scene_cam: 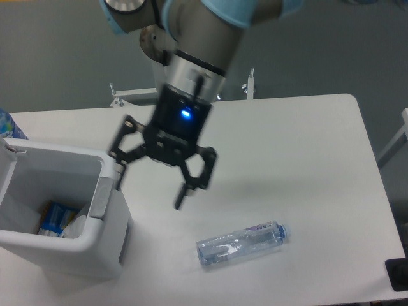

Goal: Place the trash in the trash can
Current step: 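Move the open gripper over the clear plastic water bottle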

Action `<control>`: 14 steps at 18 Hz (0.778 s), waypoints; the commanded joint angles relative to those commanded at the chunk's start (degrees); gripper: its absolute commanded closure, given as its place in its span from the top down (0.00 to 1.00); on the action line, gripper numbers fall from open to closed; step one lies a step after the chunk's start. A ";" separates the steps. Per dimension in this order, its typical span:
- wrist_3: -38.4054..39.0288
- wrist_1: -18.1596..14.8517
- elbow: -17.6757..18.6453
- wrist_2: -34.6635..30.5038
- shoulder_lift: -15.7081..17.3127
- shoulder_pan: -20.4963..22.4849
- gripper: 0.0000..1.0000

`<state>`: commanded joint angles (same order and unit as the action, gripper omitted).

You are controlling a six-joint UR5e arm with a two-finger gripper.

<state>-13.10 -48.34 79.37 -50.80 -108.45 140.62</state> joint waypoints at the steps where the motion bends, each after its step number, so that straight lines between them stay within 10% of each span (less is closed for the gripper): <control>1: 0.00 0.35 -0.18 -0.96 -0.71 0.35 1.00; 14: -10.95 0.27 -4.14 -10.53 -8.44 0.44 1.00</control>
<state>-24.05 -48.07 75.23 -61.33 -116.89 141.07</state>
